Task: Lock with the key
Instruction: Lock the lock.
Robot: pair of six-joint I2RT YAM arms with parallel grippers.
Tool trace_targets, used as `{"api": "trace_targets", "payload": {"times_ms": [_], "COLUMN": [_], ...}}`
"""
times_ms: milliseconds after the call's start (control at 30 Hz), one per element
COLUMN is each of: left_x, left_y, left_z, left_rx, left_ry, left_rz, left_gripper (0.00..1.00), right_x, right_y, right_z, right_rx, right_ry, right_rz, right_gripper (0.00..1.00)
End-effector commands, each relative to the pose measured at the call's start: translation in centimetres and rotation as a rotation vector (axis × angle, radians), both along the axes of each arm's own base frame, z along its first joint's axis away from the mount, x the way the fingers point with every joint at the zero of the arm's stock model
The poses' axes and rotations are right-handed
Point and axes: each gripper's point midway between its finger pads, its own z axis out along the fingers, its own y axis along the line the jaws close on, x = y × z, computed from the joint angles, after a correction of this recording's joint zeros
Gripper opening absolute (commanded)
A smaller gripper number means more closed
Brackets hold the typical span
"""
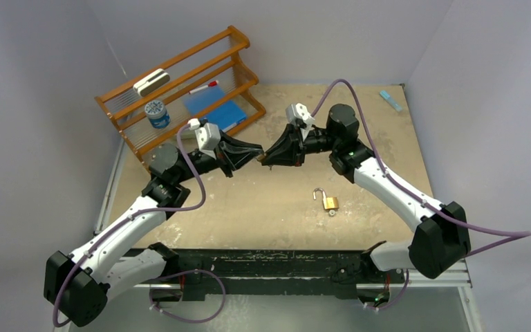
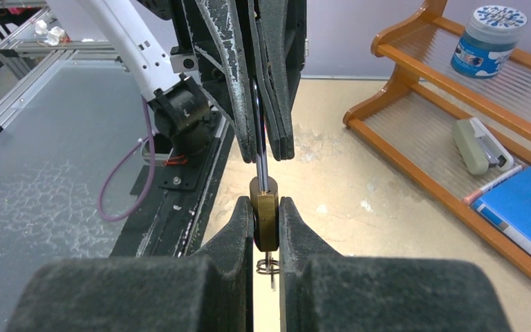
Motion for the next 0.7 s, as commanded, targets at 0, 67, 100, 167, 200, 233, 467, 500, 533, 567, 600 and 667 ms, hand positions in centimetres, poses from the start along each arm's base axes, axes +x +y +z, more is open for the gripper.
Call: {"api": "trace_targets", "payload": {"times_ms": [0, 67, 100, 167, 200, 233, 467, 500, 533, 567, 600, 667], "left_x": [1.3, 1.1, 1.1, 1.0, 1.0, 0.9, 0.7, 0.6, 0.5, 0.4, 0.2, -0.2], "left_y": [0.9, 1.0, 1.0, 1.1, 1.1, 1.1, 1.1, 1.0, 0.9, 0.8, 0.6, 0.1], "left_z": [0.4, 0.6, 0.7, 0.8, 0.8, 0.9, 0.9, 0.8, 0.8, 0.7, 0.6, 0.1], "left_rx": [-0.003, -0.006, -0.007, -0.009, -0.011, -0.013, -0.012, -0.01, -0.009, -0.005, 0.002, 0.017], "left_ry": [-0.06, -0.066, -0.068, -0.072, -0.073, -0.075, -0.076, -0.074, -0.075, -0.073, -0.073, -0.061], "left_rz": [0.094, 0.093, 0.093, 0.091, 0.092, 0.09, 0.08, 0.074, 0.064, 0.054, 0.033, -0.012], "left_gripper": [0.0, 0.0, 0.0, 0.0, 0.0, 0.0, 0.0, 0.0, 0.0, 0.0, 0.0, 0.0], "right_x": [0.3, 0.4, 0.4, 0.6, 0.6, 0.6, 0.9, 1.0, 1.0, 1.0, 0.9, 0.8], "right_y": [-2.0, -2.5, -2.8, -3.0, -3.1, -3.1, -4.0, -4.3, -4.4, -4.5, -4.5, -4.5], "right_z": [1.6, 1.6, 1.5, 1.4, 1.4, 1.3, 1.8, 1.9, 2.1, 2.3, 2.5, 2.6], "right_rx": [0.044, 0.044, 0.044, 0.041, 0.04, 0.038, 0.045, 0.047, 0.05, 0.052, 0.051, 0.046], "right_ry": [-0.028, -0.029, -0.029, -0.027, -0.026, -0.023, -0.041, -0.047, -0.054, -0.058, -0.058, -0.051], "right_rz": [-0.049, -0.066, -0.072, -0.08, -0.081, -0.079, -0.112, -0.123, -0.127, -0.125, -0.117, -0.1], "right_gripper": [0.0, 0.0, 0.0, 0.0, 0.0, 0.0, 0.0, 0.0, 0.0, 0.0, 0.0, 0.0]}}
